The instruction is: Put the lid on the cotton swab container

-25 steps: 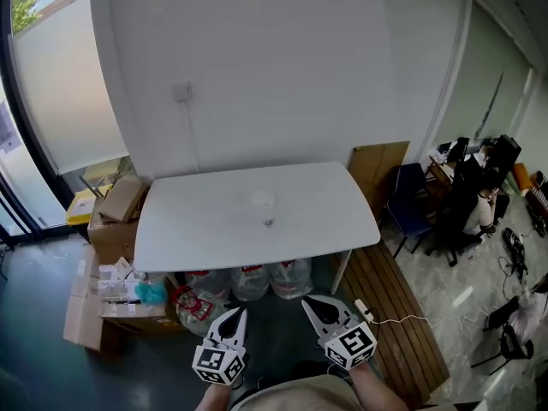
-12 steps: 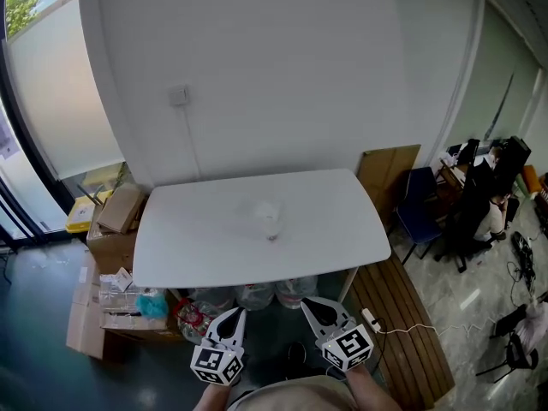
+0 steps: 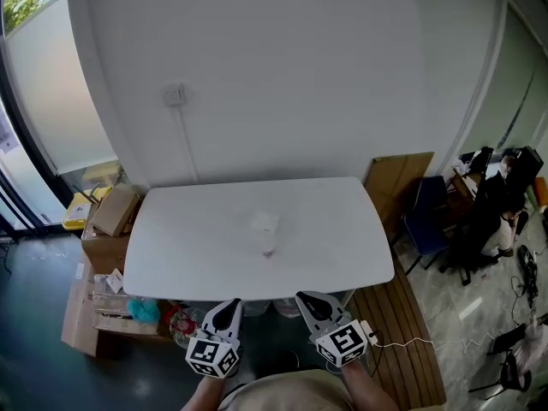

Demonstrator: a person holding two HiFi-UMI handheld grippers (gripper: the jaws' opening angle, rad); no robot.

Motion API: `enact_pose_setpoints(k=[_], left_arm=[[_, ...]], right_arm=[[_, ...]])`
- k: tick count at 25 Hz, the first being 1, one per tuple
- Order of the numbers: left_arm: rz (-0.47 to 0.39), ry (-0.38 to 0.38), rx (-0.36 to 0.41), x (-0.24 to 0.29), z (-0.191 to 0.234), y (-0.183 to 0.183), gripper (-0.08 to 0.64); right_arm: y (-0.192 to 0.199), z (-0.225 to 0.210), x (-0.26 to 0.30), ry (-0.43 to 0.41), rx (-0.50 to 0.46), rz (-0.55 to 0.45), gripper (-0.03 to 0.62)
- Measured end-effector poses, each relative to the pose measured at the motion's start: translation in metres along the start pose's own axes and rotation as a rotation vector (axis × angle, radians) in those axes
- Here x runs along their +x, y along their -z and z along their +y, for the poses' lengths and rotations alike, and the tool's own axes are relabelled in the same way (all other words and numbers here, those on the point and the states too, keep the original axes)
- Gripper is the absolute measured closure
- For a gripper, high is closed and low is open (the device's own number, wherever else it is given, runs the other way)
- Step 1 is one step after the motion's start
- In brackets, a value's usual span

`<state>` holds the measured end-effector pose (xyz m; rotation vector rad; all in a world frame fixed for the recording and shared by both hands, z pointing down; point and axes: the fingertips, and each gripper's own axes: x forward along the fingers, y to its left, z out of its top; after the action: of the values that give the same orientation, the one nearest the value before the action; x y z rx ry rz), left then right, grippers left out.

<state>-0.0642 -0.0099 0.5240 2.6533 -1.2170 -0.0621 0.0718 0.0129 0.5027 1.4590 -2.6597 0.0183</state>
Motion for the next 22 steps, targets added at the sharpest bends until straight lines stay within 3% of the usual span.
enact_pose_setpoints(k=[12,22], left_arm=[[0.015,-0.038,-0.006,0.070,0.005,0.003,0.546],[0.045,-0.041,-0.020,0.090,0.024,0.001,0.546]], right_arm=[[0.013,-0.056,0.038,-0.080,0.028,0.010,0.575],[0.019,-0.066,0.066,-0.114,0.076,0.031,0.575]])
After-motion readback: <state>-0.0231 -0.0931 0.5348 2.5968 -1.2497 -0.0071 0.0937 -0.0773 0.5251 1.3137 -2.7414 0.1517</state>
